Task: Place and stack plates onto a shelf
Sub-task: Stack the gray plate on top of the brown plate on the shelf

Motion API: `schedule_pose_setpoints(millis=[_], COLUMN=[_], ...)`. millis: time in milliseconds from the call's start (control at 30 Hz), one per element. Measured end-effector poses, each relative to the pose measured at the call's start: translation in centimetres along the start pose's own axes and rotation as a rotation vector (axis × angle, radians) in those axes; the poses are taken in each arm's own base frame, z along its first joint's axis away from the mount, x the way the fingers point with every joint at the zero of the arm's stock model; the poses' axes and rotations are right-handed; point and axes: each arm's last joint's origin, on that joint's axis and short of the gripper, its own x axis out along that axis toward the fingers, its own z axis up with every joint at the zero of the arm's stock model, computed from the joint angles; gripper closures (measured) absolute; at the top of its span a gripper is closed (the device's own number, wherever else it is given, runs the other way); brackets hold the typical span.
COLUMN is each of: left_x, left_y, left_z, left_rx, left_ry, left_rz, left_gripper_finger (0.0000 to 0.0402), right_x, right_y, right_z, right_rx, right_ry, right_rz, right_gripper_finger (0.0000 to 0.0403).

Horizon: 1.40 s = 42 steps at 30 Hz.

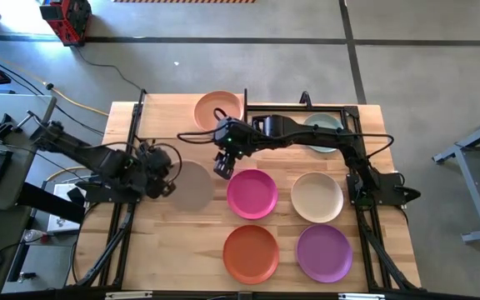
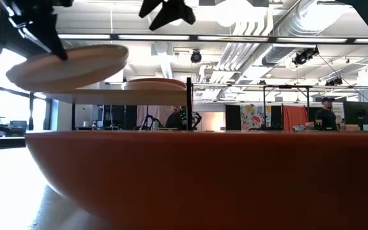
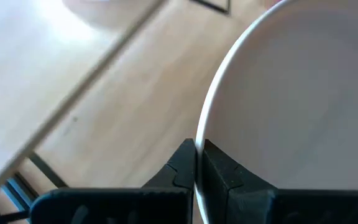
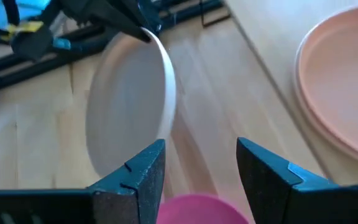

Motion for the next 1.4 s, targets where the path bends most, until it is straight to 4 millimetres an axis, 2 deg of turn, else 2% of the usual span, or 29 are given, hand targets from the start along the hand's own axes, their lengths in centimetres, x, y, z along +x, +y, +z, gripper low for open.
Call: schedule_pose_setpoints(millis=[333,767,900,1133,1400], left_x=[-0.6,-1.3,-1.1,-1.0,-1.0], left_y=[1.1,1.7,1.7,1.9,1.9], left_z=[2.6,5.5,5.9,6.0,6.0], left_rx=[-0.116,-0.113,-0.086,-0.071,-0.068], left_ry=[-0.149,-0.302,-0.308,-0.302,-0.303], left_rz=[0.113,0.178,0.187,0.197,0.197], left_gripper_finger=[0.0402,0.0401,0.0401,0.0401,0.0396], right_x=[0.0,0.0,0.0,0.0,0.1], right_y=[-0.3,-0.4,-0.5,-0.9,-1.5], right_z=[0.3,0.3,0.4,0.4,0.4], right_rx=[0.011,0.064,0.089,0.119,0.181], right_ry=[-0.058,-0.071,-0.074,-0.079,-0.081], right_rz=[-0.11,-0.141,-0.145,-0.182,-0.21], right_gripper_finger=[0.0226,0.0232,0.0271,0.0387,0.0398])
